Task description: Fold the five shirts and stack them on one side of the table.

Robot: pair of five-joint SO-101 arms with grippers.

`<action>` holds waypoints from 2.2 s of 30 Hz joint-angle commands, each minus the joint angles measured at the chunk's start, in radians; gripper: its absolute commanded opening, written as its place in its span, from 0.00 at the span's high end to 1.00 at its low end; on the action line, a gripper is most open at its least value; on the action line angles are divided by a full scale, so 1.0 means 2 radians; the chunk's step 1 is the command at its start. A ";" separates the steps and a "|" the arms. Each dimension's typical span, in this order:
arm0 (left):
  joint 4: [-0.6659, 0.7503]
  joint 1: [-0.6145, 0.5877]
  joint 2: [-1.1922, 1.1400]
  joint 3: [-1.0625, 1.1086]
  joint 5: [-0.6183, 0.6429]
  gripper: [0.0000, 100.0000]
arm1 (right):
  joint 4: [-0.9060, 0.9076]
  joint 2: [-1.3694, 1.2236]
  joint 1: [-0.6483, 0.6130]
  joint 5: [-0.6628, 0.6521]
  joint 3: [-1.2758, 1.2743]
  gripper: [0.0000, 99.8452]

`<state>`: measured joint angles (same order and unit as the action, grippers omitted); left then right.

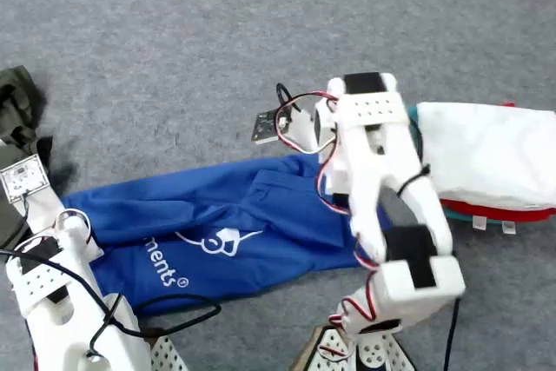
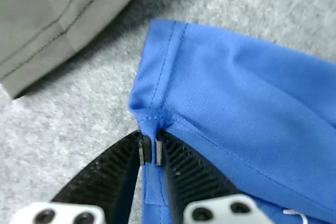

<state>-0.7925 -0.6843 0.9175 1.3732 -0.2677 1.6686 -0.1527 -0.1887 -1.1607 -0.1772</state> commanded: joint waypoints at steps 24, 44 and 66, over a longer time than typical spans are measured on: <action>0.008 0.008 0.006 -0.001 0.001 0.98 | -0.004 -0.152 0.016 -0.012 0.125 0.92; 0.008 0.007 0.006 -0.001 0.000 0.98 | 0.028 -0.152 0.054 -0.020 0.144 0.89; 0.008 0.008 0.005 -0.001 -0.001 0.98 | 0.031 -0.154 0.013 -0.016 0.144 0.79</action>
<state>-0.7925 -0.6751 0.9175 1.3732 -0.2677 1.7177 -0.4626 -0.1765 -1.1853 0.0683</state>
